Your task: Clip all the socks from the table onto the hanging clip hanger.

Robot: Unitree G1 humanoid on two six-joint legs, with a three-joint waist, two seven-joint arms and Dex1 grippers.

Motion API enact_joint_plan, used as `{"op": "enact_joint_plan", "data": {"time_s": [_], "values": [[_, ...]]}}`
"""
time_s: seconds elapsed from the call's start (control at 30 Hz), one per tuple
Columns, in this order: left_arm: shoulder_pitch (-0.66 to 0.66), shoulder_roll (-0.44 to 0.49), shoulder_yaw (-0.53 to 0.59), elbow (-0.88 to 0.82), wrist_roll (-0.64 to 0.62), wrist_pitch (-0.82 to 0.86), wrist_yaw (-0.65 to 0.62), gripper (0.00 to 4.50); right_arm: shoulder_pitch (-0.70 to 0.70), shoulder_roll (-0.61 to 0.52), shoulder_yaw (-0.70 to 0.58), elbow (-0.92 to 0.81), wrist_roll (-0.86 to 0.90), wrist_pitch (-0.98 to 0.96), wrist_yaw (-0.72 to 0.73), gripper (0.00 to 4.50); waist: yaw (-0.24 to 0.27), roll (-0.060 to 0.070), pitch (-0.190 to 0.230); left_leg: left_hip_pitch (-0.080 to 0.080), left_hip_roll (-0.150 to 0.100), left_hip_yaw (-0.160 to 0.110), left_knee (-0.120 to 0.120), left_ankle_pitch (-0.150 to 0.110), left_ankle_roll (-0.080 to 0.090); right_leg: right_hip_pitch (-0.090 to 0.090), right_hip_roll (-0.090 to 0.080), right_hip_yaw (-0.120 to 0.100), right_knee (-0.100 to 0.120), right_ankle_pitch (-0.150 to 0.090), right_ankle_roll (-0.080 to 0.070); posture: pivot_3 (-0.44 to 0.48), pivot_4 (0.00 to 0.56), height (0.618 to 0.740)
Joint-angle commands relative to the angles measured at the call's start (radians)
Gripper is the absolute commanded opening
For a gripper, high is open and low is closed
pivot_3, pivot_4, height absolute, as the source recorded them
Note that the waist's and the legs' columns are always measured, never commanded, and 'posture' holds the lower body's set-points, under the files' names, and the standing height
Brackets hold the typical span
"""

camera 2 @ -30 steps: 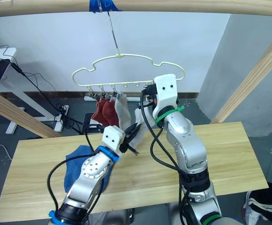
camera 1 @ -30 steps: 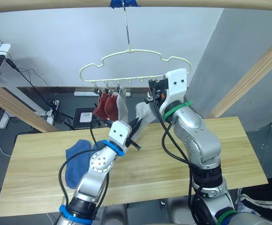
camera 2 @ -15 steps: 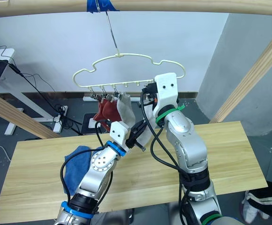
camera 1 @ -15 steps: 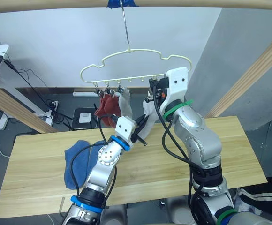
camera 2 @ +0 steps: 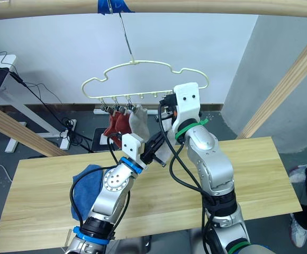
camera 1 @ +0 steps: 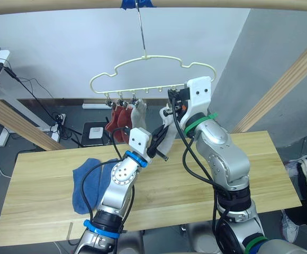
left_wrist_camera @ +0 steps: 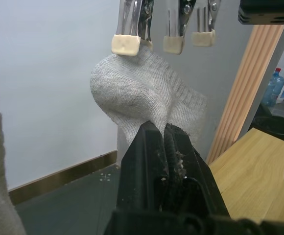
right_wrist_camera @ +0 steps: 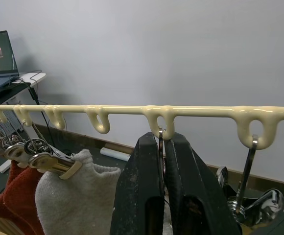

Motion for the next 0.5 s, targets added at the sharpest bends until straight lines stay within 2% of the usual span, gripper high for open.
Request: {"op": "enact_joint_plan", "data": {"time_s": [0.03, 0.1, 0.13, 0.2, 0.33, 0.5], "values": [[-0.009, -0.015, 0.001, -0.053, -0.006, -0.010, 0.005, 0.02, 0.004, 0.011, 0.002, -0.059, 0.019, 0.001, 0.000, 0.00, 0.000, 0.000, 0.000, 0.000, 0.000, 0.000, 0.000, 0.000, 0.000, 0.000, 0.000, 0.000, 0.000, 0.000, 0.000, -0.206, 0.273, 0.740], [-0.015, -0.016, 0.007, -0.049, -0.004, -0.010, 0.008, 0.02, 0.012, 0.019, -0.001, -0.067, 0.027, 0.002, -0.002, 0.00, 0.000, 0.000, 0.000, 0.000, 0.000, 0.000, 0.000, 0.000, 0.000, 0.000, 0.000, 0.000, 0.000, 0.000, 0.000, -0.206, 0.273, 0.740], [-0.015, -0.015, 0.008, -0.048, -0.003, -0.011, 0.007, 0.00, 0.014, 0.021, -0.002, -0.070, 0.027, 0.002, -0.003, 0.53, 0.000, 0.000, 0.000, 0.000, 0.000, 0.000, 0.000, 0.000, 0.000, 0.000, 0.000, 0.000, 0.000, 0.000, 0.000, -0.206, 0.273, 0.740], [-0.014, -0.013, 0.009, -0.049, -0.003, -0.009, 0.005, 0.00, 0.018, 0.023, -0.004, -0.077, 0.032, 0.010, -0.001, 1.14, 0.000, 0.000, 0.000, 0.000, 0.000, 0.000, 0.000, 0.000, 0.000, 0.000, 0.000, 0.000, 0.000, 0.000, 0.000, -0.206, 0.273, 0.740], [-0.018, -0.010, 0.011, -0.042, 0.004, -0.011, 0.006, 0.00, 0.023, 0.015, -0.006, -0.097, 0.059, 0.035, 0.018, 2.63, 0.000, 0.000, 0.000, 0.000, 0.000, 0.000, 0.000, 0.000, 0.000, 0.000, 0.000, 0.000, 0.000, 0.000, 0.000, -0.205, 0.271, 0.740], [-0.021, 0.003, 0.007, -0.033, 0.000, -0.013, -0.019, 0.00, 0.071, -0.048, -0.004, -0.206, 0.156, 0.122, 0.109, 2.63, 0.000, 0.000, 0.000, 0.000, 0.000, 0.000, 0.000, 0.000, 0.000, 0.000, 0.000, 0.000, 0.000, 0.000, 0.000, -0.205, 0.271, 0.740]]}}
